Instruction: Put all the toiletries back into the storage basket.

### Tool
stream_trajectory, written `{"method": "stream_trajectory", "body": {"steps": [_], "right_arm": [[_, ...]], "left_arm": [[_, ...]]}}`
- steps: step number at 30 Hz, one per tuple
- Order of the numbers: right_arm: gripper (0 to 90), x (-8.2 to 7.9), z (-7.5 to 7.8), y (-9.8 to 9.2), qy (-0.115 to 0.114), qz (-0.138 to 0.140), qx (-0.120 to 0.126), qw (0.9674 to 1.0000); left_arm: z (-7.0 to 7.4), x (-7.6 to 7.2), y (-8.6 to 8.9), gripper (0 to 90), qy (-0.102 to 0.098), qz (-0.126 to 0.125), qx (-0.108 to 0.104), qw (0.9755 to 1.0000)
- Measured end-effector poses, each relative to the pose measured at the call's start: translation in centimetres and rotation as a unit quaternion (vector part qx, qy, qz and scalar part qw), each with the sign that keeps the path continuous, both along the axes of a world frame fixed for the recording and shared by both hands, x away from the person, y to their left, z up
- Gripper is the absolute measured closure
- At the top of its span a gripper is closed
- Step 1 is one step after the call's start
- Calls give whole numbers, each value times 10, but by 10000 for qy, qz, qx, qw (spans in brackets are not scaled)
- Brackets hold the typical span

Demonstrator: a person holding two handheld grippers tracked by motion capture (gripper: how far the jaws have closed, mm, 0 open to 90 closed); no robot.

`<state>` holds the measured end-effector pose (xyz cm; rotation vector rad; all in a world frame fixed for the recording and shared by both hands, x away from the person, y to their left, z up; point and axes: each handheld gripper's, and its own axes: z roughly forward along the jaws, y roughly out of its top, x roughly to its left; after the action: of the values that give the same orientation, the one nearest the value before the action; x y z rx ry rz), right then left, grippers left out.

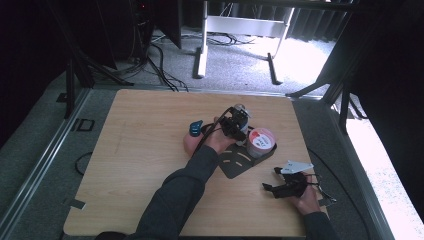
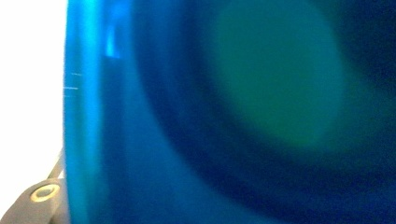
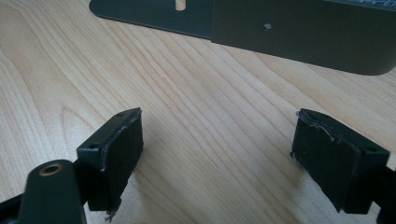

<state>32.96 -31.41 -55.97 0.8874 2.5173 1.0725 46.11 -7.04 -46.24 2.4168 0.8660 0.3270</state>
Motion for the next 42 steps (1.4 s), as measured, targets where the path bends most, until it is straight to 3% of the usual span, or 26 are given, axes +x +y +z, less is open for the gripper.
{"method": "stream_trajectory", "body": {"steps": [10,26,42], "right_arm": [[161,0,0,0,-5,19,-4,10000],[161,0,0,0,-6,23,-4,10000],[161,0,0,0,-8,22,-8,10000]], "left_arm": [[0,11,-9,554,-127,118,-108,9998],[-3,22,-9,553,-66,279,-368,9989],[-4,30,-13,553,-42,244,-307,9992]]}}
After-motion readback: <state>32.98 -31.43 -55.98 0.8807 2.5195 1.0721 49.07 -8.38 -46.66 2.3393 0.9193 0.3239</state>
